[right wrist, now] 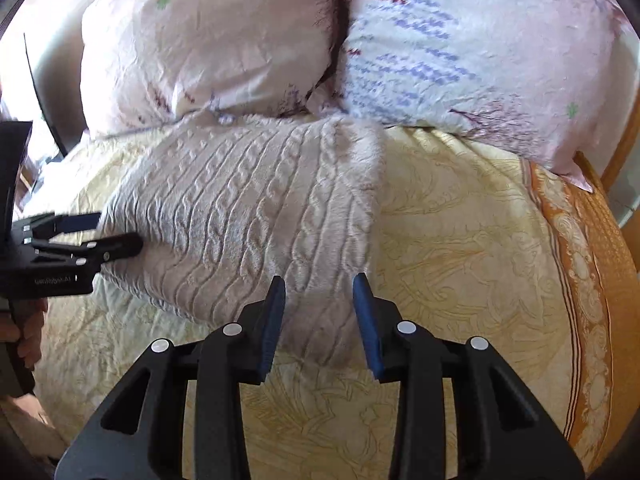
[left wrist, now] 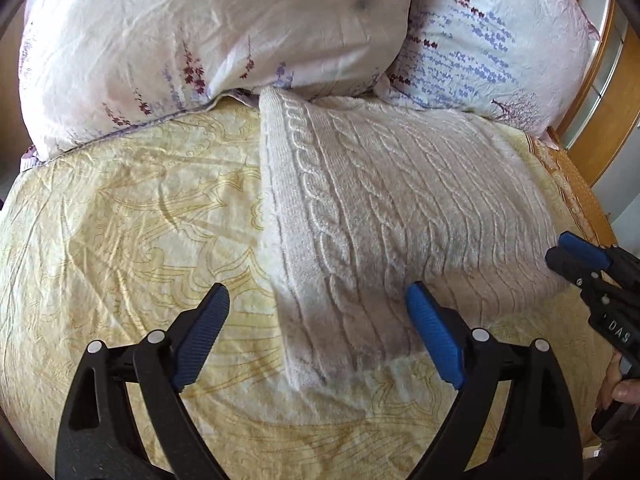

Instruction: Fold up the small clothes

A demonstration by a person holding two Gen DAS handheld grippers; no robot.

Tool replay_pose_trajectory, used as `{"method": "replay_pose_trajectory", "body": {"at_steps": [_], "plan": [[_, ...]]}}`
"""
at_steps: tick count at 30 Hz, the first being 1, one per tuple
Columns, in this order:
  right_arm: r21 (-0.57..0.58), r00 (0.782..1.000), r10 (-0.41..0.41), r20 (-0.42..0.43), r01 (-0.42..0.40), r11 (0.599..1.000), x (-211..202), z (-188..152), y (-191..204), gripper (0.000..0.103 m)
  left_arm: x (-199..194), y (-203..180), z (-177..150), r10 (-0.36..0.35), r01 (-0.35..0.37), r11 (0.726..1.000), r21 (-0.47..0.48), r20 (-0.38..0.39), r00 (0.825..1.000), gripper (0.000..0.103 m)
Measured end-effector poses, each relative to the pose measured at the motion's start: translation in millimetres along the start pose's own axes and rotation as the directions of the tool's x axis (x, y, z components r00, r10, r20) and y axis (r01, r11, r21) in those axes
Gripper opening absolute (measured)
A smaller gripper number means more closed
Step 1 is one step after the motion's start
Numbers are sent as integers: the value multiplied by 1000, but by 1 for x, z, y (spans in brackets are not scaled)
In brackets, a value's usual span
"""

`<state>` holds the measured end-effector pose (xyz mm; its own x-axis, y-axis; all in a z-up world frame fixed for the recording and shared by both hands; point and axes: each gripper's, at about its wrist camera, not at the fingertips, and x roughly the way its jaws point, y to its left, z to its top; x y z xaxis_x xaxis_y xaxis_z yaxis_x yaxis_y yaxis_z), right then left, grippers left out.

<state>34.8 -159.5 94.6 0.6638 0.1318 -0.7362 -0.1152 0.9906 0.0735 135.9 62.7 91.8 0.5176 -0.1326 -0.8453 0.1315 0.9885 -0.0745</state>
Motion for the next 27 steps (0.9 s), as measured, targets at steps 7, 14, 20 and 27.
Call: {"method": "replay_pose_trajectory", "body": {"at_steps": [7,14,20,27], "plan": [[114,998,-30,-54,36,993,-10,-27,-16,91,-15,21,-39,30,-31,992,-120,-14,999,98],[94,987,-38,-159,54,994,6,-41,10,99,-5,7,-57,78,-84,994,-66,-90,993,100],[83,973,-47,-227,68,994,23,-48,23,102,2,-4,-58,130,-133,991,-22,-104,986,101],[71,971,-81,-226,99,993,26,-47,30,102,4,-4,-58,152,-157,987,-35,-113,982,101]]}}
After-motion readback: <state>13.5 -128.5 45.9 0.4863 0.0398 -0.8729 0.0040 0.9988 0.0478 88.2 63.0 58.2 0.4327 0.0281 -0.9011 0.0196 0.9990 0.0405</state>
